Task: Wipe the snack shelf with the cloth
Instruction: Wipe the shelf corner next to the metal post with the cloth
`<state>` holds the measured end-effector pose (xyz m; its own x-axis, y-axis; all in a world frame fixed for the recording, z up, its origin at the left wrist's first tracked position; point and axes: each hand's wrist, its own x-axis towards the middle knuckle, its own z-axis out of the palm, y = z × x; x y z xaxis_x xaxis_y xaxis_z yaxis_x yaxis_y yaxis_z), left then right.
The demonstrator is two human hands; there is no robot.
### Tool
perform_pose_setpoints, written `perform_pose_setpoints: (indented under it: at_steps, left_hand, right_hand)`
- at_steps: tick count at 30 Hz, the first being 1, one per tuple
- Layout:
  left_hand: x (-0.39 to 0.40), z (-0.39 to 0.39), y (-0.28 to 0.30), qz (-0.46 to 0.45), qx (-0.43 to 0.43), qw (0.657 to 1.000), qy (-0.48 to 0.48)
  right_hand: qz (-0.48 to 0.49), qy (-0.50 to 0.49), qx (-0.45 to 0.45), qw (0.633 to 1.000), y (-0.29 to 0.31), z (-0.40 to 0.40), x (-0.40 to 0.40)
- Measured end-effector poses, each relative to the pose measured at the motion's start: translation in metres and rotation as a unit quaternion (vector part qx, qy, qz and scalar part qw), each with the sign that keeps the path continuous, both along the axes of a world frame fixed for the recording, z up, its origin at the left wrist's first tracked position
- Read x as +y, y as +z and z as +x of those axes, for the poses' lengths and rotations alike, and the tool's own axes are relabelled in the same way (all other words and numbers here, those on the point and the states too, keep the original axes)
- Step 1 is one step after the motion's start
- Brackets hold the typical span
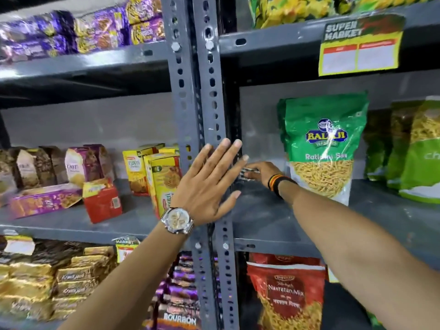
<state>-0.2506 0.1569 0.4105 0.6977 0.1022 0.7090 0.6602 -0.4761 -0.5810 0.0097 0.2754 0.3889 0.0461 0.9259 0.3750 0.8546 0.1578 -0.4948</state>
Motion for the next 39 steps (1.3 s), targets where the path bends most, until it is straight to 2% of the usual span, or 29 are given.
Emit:
perform_pose_setpoints:
  at_steps: [3, 9, 12, 15, 22, 25, 28, 32, 35, 39]
  left_hand:
    - [0.002, 0.001, -0.002, 0.010, -0.005, 1.000, -0.008]
    - [0.006, 0.003, -0.005, 0.026, -0.017, 0.999, -0.012]
    - [0.006, 0.004, -0.005, 0.029, -0.019, 0.999, -0.014]
    - [0.005, 0.004, -0.004, 0.025, -0.022, 0.999, -0.012]
    - [-0.004, 0.004, -0.002, 0.012, -0.016, 1.000, 0.016]
    - [-0.005, 0.005, -0.004, 0.008, -0.013, 1.000, 0.027]
    - [-0.005, 0.005, -0.003, 0.004, -0.010, 1.000, 0.025]
    - [-0.003, 0.003, -0.004, 0.007, -0.005, 0.999, 0.030]
    - [-0.002, 0.004, -0.004, 0.015, -0.008, 1.000, 0.027]
    - [-0.003, 0.005, -0.005, 0.016, -0.013, 0.999, 0.028]
  right_hand:
    - [-0.041, -0.053, -0.043, 0.997, -0.005, 0.007, 0.022]
    - [-0.077, -0.087, -0.023, 0.993, -0.021, 0.002, 0.050]
    - [-0.105, -0.031, -0.040, 0.993, -0.019, -0.010, 0.054]
    - [-0.111, 0.067, -0.054, 0.990, -0.020, -0.021, 0.036]
    - [-0.094, 0.268, -0.044, 0.958, -0.019, -0.025, -0.076]
    - [-0.093, 0.277, -0.018, 0.956, -0.010, -0.012, -0.088]
    - [-0.063, 0.215, 0.013, 0.975, -0.003, -0.011, -0.068]
    - [-0.098, 0.141, -0.004, 0.985, -0.014, -0.028, -0.047]
    - [-0.091, 0.217, -0.020, 0.972, -0.018, -0.041, -0.061]
    - [-0.136, 0.307, -0.024, 0.942, -0.018, -0.031, -0.111]
